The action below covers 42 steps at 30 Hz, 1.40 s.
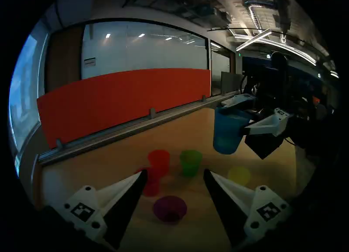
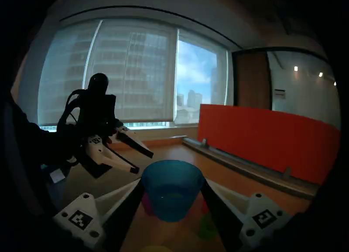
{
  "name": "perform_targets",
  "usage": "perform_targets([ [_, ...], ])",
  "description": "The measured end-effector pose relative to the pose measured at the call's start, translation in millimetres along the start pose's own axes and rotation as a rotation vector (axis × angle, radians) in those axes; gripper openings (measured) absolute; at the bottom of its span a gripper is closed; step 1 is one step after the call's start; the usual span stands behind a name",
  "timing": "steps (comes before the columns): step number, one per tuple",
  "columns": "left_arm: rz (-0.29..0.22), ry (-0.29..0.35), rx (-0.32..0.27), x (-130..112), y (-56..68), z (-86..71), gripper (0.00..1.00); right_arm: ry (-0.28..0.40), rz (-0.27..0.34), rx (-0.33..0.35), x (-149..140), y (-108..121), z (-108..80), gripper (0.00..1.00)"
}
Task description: Pour water
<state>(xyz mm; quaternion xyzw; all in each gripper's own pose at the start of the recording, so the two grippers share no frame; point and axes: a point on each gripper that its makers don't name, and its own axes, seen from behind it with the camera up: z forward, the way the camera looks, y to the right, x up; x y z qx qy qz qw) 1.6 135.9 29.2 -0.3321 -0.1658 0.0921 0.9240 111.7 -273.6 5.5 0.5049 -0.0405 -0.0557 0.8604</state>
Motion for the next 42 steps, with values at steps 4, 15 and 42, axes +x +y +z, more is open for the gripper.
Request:
perform_targets([
  [4,-0.001,0.002,-0.006,1.2,1.6,0.7,0.96,0.035,0.001,-0.005,8.5,0.8,-3.8,0.91],
  [15,0.002,0.005,-0.015,3.7,5.0,2.3,0.96,0.077,-0.004,-0.001,22.2,2.9,-8.8,0.92],
  [42,0.007,-0.019,-0.041,-0.9,9.2,26.6,0.96,-0.013,-0.014,-0.103,18.9,24.1,-39.0,0.92],
])
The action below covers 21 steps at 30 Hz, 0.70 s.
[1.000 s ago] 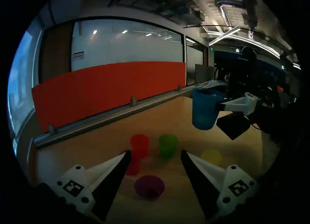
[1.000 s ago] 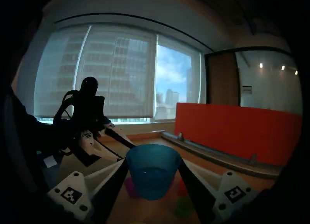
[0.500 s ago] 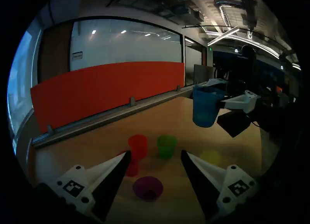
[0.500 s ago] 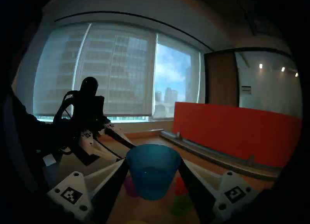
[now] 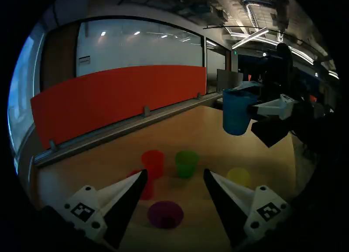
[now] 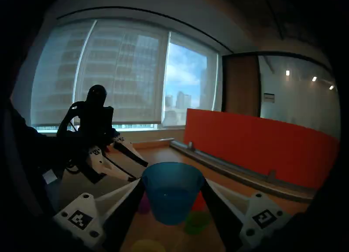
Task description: Pour water
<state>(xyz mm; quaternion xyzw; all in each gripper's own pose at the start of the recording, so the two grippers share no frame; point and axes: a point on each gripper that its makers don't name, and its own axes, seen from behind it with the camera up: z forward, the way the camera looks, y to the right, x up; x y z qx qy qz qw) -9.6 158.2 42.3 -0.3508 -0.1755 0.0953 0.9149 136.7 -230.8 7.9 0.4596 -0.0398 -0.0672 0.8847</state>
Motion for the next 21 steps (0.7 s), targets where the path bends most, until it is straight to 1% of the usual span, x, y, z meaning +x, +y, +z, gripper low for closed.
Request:
perform_targets([
  [12,0.011,-0.016,-0.007,-2.1,3.1,25.1,0.96,-0.005,0.002,-0.080,2.3,18.6,-15.8,0.92],
  [21,0.017,-0.042,-0.021,-8.2,9.7,46.6,0.96,-0.007,-0.007,-0.143,7.4,33.7,-27.2,0.92],
])
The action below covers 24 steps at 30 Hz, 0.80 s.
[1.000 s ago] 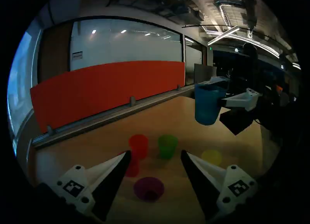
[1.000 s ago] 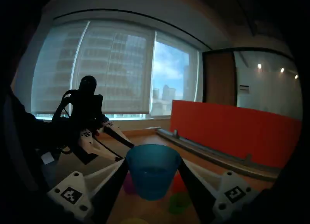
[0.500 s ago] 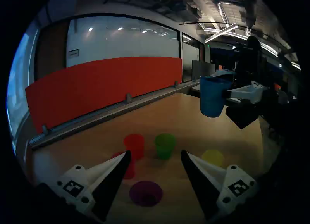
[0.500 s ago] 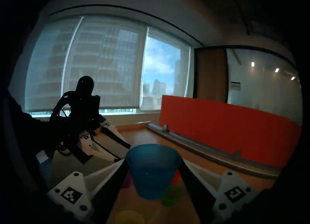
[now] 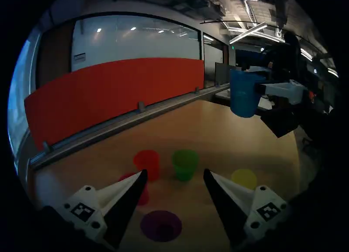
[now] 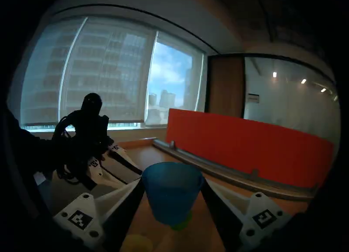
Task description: Pour water
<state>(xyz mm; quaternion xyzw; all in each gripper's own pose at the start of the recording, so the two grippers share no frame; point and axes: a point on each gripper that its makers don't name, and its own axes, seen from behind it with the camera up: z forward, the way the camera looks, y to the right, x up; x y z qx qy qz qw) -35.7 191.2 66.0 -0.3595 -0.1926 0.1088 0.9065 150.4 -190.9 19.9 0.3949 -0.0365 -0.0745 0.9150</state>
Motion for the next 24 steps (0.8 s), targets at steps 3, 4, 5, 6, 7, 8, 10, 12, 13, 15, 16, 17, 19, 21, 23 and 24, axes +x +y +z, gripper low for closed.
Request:
perform_targets([
  [3,0.001,-0.014,-0.007,-3.2,3.0,7.7,0.95,-0.001,-0.001,-0.018,0.9,5.1,-3.7,0.92],
  [4,0.001,-0.018,-0.008,-4.3,3.7,10.5,0.95,-0.001,-0.002,-0.025,1.2,7.1,-5.0,0.92],
  [5,0.001,-0.022,-0.009,-5.2,4.3,12.9,0.95,-0.001,-0.002,-0.031,1.4,8.9,-6.2,0.92],
  [6,0.000,-0.027,-0.010,-6.1,4.7,15.4,0.95,-0.001,-0.002,-0.036,1.5,10.5,-7.3,0.92],
  [7,0.000,-0.032,-0.010,-7.2,5.2,18.1,0.95,-0.002,-0.002,-0.041,1.5,12.1,-8.4,0.92],
  [8,-0.001,-0.037,-0.011,-8.2,5.6,20.6,0.95,-0.003,-0.001,-0.046,1.4,13.5,-9.5,0.92],
  [10,-0.002,-0.048,-0.010,-10.3,6.0,25.6,0.96,-0.005,-0.001,-0.053,1.2,16.3,-11.7,0.92],
  [12,-0.003,-0.060,-0.009,-12.2,6.3,30.3,0.95,-0.007,-0.002,-0.060,0.9,18.8,-13.8,0.92],
  [13,-0.003,-0.067,-0.009,-13.3,6.6,32.8,0.96,-0.007,-0.002,-0.064,0.6,20.2,-14.9,0.92],
  [15,-0.002,-0.082,-0.010,-15.3,7.4,37.2,0.96,-0.008,-0.002,-0.071,0.0,22.6,-16.7,0.92],
  [16,-0.002,-0.093,-0.013,-16.7,8.2,39.6,0.96,-0.008,-0.001,-0.074,-0.5,23.9,-17.8,0.92],
  [17,-0.002,-0.103,-0.014,-17.9,9.0,41.8,0.96,-0.008,-0.001,-0.077,-1.0,25.0,-18.7,0.92],
  [19,-0.003,-0.124,-0.017,-20.4,10.4,46.6,0.96,-0.009,0.002,-0.081,-2.2,27.2,-20.8,0.92],
  [21,-0.005,-0.145,-0.019,-22.9,11.6,51.3,0.96,-0.011,0.003,-0.084,-3.5,29.2,-22.6,0.92],
  [23,-0.008,-0.169,-0.018,-26.1,12.1,56.8,0.96,-0.012,0.005,-0.087,-5.0,31.1,-24.3,0.92],
  [24,-0.009,-0.179,-0.019,-27.4,12.4,59.5,0.96,-0.013,0.005,-0.088,-5.7,31.9,-25.1,0.92],
])
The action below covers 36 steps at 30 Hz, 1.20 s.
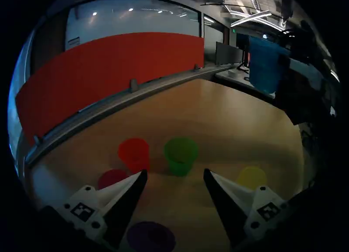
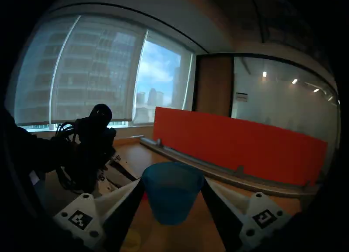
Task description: Pour water
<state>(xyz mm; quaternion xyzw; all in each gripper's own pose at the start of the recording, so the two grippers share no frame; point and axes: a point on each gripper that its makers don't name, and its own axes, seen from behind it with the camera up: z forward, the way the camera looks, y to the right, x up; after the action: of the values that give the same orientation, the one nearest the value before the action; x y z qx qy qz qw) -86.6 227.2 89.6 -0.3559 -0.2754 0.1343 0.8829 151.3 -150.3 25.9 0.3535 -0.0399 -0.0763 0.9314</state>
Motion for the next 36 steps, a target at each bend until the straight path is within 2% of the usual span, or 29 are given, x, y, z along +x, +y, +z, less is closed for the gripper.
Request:
perform_targets([
  [19,-0.071,-0.143,-0.008,-1.5,5.8,43.8,0.96,-0.011,0.020,-0.014,-11.4,14.7,-6.2,0.92],
  [36,-0.077,-0.236,0.023,-4.7,11.4,76.6,0.95,-0.019,0.028,-0.034,-16.6,24.9,-13.9,0.92],
])
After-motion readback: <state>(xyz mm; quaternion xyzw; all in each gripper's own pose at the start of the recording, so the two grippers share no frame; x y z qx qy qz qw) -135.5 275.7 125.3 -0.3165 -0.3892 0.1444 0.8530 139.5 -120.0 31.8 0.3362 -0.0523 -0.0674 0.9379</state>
